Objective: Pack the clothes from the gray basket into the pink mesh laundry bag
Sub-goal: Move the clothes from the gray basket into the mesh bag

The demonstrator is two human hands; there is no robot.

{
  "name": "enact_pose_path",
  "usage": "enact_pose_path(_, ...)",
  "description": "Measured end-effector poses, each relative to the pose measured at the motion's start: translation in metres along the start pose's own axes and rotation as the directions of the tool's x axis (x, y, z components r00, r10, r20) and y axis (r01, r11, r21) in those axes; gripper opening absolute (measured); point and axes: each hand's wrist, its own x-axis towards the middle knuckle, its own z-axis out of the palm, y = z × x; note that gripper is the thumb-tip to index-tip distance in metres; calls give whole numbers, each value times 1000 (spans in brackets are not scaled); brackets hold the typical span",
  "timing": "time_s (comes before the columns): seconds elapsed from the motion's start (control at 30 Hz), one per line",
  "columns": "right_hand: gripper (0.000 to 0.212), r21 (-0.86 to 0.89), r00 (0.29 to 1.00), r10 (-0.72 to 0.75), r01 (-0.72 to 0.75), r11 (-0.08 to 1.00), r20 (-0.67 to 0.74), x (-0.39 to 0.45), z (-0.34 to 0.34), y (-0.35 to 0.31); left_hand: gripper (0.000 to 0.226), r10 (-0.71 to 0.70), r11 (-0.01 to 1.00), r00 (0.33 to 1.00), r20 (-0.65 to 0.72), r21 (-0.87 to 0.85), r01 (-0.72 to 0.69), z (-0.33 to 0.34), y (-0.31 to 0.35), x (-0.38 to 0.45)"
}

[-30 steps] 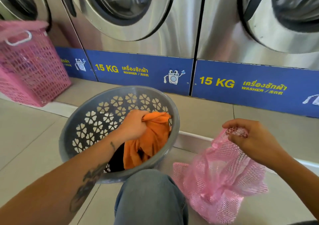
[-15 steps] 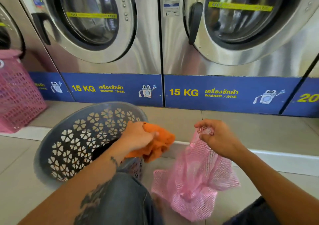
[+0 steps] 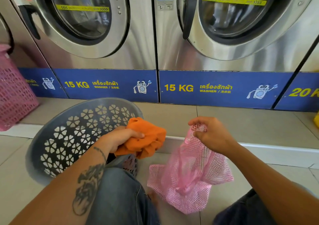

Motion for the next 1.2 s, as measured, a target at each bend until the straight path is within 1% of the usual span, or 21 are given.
enact_pose_path(0.07, 36, 3, 1000, -4, 4, 1000, -11, 1, 1, 0, 67, 67, 998, 995, -79, 10, -66, -1, 2, -1)
enact_pose_path(0.1, 37, 11, 1000, -5, 6, 1000, -18, 2, 1, -1, 64, 124, 992, 985, -118, 50, -119, -1, 5, -5)
enact_pose_path(0.17, 41, 34, 1000, -5, 6, 999, -26, 3, 1, -2, 51, 262, 957, 953, -152, 167, -236, 4, 14, -19)
enact_pose_path(0.23, 48, 64, 1000, -5, 7, 998, -27, 7, 0, -1, 46, 399, 906, 903, -158, 220, -362, 11, 27, -39)
enact_pose_path(0.33, 58, 93, 999, -38, 40, 995, -30, 13, -4, -2, 56, 585, 810, 791, -178, 186, -557, 24, 51, -70)
enact_pose_path(0.4, 61, 84, 997, -74, 77, 993, -36, 17, -8, -6, 48, 668, 740, 712, -214, 91, -667, 35, 68, -84)
enact_pose_path(0.43, 62, 66, 995, -89, 91, 994, -41, 19, -10, -9, 45, 685, 718, 692, -230, 51, -694, 43, 76, -87)
enact_pose_path(0.47, 61, 50, 993, -104, 106, 993, -48, 21, -12, -11, 44, 677, 722, 699, -231, 25, -691, 53, 80, -86)
enact_pose_path(0.5, 60, 32, 992, -116, 118, 993, -55, 22, -14, -13, 44, 650, 746, 727, -220, 7, -665, 64, 79, -81)
enact_pose_path(0.6, 61, -70, 989, -120, 115, 991, -82, 24, -19, -17, 37, 469, 875, 856, -216, -18, -484, 99, 46, -43)
enact_pose_path(0.63, 61, -97, 988, -133, 125, 987, -82, 23, -20, -21, 34, 409, 906, 888, -208, -24, -423, 110, 29, -32)
enact_pose_path(0.67, 61, -109, 986, -147, 139, 984, -74, 23, -19, -26, 35, 366, 924, 914, -176, -44, -379, 118, 14, -25)
enact_pose_path(0.73, 63, -102, 985, -169, 166, 981, -29, 26, -16, -37, 41, 315, 937, 948, -51, -141, -319, 134, -8, -18)
enact_pose_path(0.77, 64, -85, 985, -174, 174, 981, 4, 27, -14, -44, 42, 311, 933, 950, 3, -192, -305, 141, -14, -17)
enact_pose_path(0.83, 65, -6, 984, -163, 164, 986, 77, 31, -7, -57, 40, 314, 914, 947, 65, -292, -282, 151, -18, -18)
enact_pose_path(0.97, 63, 170, 970, -153, 120, 978, 190, 35, 8, -82, 39, 303, 830, 947, 108, -519, -206, 159, -18, -10)
enact_pose_path(1.03, 62, 225, 967, -153, 106, 969, 204, 37, 15, -89, 36, 297, 806, 945, 137, -566, -172, 158, -20, -4)
enact_pose_path(1.1, 62, 218, 972, -140, 97, 971, 190, 41, 20, -92, 36, 328, 817, 933, 149, -540, -202, 155, -21, -3)
enact_pose_path(1.2, 63, 159, 983, -102, 78, 984, 151, 48, 21, -91, 42, 370, 880, 922, 116, -363, -307, 152, -26, -8)
